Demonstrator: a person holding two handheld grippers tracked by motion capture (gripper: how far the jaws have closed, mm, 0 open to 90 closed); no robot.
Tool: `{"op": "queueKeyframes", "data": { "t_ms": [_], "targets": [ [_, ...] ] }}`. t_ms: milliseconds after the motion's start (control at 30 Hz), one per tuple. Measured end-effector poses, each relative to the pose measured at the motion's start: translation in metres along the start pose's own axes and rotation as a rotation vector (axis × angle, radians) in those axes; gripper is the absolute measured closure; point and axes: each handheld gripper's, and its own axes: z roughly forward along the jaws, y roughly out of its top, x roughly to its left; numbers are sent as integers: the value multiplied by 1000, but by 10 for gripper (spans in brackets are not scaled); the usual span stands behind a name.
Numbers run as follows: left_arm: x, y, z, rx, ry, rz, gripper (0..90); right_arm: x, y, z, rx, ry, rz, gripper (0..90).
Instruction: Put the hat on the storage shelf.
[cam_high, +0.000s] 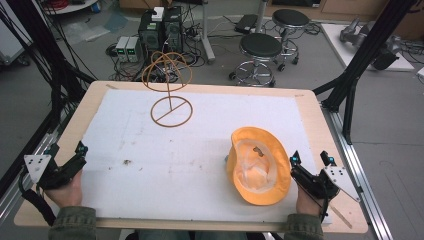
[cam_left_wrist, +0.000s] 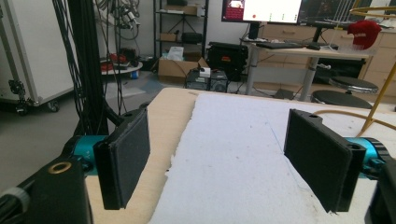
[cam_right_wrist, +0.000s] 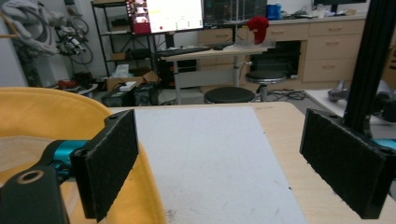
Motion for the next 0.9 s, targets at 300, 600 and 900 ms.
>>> {"op": "queueKeyframes", "data": {
  "t_ms": [300, 600, 900],
  "targets": [
    [1, -1, 1, 3, -14, -15, 232, -2, -2, 0, 3, -6, 12, 107],
    [0, -1, 2, 10, -20, -17, 233, -3, -3, 1, 16, -6, 6, 107],
    [-1, -1, 1, -3, -36, -24, 234, -1, -3, 2, 29, 17, 10, 107]
  ]
}}
